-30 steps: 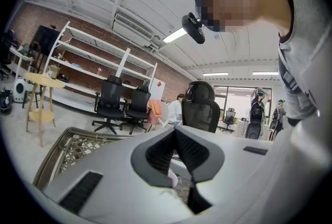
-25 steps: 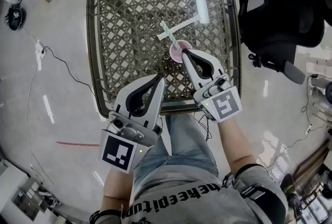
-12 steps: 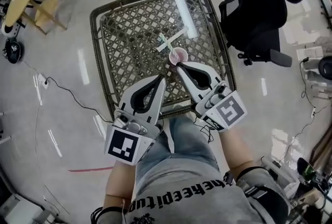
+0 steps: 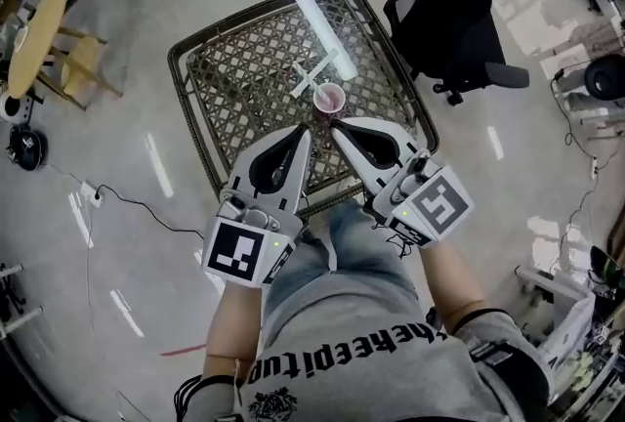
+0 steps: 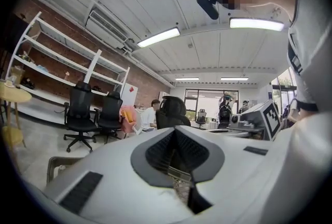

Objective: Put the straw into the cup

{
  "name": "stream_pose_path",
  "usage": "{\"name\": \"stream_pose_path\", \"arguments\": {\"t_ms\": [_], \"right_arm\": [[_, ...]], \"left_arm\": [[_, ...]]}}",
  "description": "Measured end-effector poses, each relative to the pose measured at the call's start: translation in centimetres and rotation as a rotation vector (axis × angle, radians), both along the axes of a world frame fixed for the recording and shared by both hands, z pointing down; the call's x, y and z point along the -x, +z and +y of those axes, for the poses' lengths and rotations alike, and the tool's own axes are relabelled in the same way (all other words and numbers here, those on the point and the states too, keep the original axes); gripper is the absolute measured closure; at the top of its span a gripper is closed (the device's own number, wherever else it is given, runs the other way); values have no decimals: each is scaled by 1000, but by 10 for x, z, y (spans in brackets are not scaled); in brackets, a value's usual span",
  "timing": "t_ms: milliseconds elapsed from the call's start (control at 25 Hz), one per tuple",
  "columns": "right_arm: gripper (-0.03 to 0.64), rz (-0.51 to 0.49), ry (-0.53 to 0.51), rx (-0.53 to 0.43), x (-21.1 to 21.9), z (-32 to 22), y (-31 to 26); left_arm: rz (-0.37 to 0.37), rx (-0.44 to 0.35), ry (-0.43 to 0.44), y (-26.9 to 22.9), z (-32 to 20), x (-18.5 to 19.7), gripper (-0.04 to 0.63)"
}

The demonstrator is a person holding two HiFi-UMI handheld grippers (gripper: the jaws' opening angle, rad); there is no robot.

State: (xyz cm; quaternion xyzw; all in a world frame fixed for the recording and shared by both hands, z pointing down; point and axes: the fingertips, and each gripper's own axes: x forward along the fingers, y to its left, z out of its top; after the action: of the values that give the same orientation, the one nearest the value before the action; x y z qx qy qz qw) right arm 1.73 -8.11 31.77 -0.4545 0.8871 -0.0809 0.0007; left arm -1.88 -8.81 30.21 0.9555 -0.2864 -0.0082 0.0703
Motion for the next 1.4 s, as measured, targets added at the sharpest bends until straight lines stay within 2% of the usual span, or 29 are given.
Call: {"name": "stream_pose_path", "arguments": {"t_ms": [400, 840, 1080, 1400], "right_arm": [[609, 32, 120, -46, -8, 44, -35], [609, 56, 237, -89, 13, 73, -56], [609, 64, 271, -103, 24, 88, -59], [609, 70, 274, -115, 38, 96, -62]], "left_arm": [[24, -63, 153, -22, 37, -15, 552], [33, -115, 289, -40, 64, -3, 552], [24, -126, 323, -41, 81, 5, 552], [31, -137, 318, -45, 88, 19, 552]]}}
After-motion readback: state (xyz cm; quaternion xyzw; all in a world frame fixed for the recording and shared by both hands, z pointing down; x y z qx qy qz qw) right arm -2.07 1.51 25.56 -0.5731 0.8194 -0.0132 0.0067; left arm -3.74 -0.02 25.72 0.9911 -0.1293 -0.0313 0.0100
